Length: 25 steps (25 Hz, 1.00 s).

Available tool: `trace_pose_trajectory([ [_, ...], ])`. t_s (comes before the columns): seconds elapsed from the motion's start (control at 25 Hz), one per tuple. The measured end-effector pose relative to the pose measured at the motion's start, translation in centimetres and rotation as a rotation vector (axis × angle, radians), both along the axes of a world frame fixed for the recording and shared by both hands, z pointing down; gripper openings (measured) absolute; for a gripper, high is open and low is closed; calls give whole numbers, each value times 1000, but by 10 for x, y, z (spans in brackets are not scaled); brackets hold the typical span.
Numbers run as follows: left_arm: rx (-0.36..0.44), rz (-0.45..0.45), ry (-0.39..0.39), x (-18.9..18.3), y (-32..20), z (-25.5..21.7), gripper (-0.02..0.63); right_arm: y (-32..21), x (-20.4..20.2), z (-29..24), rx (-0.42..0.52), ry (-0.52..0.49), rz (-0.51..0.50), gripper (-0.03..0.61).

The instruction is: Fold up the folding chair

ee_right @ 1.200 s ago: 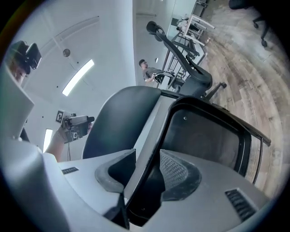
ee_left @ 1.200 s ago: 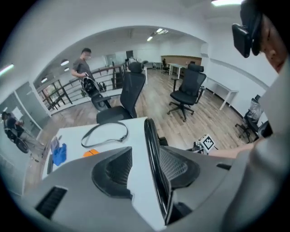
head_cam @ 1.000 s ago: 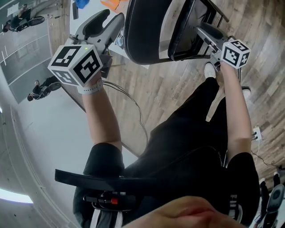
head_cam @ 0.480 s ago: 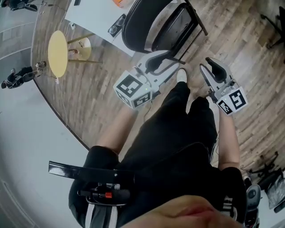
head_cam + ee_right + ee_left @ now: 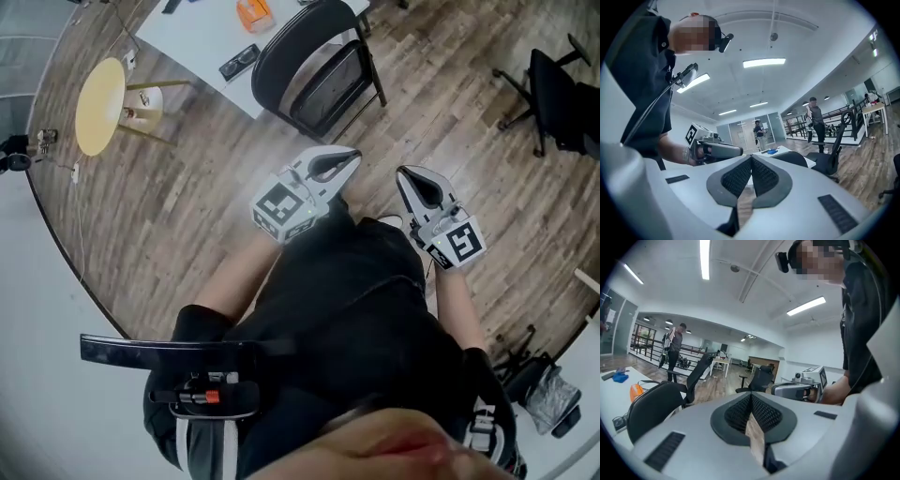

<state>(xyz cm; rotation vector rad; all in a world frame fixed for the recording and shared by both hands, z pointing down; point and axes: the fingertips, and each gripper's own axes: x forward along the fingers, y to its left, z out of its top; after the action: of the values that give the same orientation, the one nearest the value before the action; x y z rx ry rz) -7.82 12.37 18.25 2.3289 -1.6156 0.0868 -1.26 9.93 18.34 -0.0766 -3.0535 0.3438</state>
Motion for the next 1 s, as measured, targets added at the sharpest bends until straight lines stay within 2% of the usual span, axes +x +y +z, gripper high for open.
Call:
trace_pose_trajectory([
  [0.2, 54, -53, -22, 10, 17, -18, 5, 17, 5, -27, 39, -7, -67, 11],
  [0.44, 87, -74, -1, 20, 23, -32, 5, 21, 10, -43, 53, 5, -71, 11],
  [1.0, 111, -27, -26, 22, 13, -45, 5, 22, 1, -60, 76, -10, -80, 11],
])
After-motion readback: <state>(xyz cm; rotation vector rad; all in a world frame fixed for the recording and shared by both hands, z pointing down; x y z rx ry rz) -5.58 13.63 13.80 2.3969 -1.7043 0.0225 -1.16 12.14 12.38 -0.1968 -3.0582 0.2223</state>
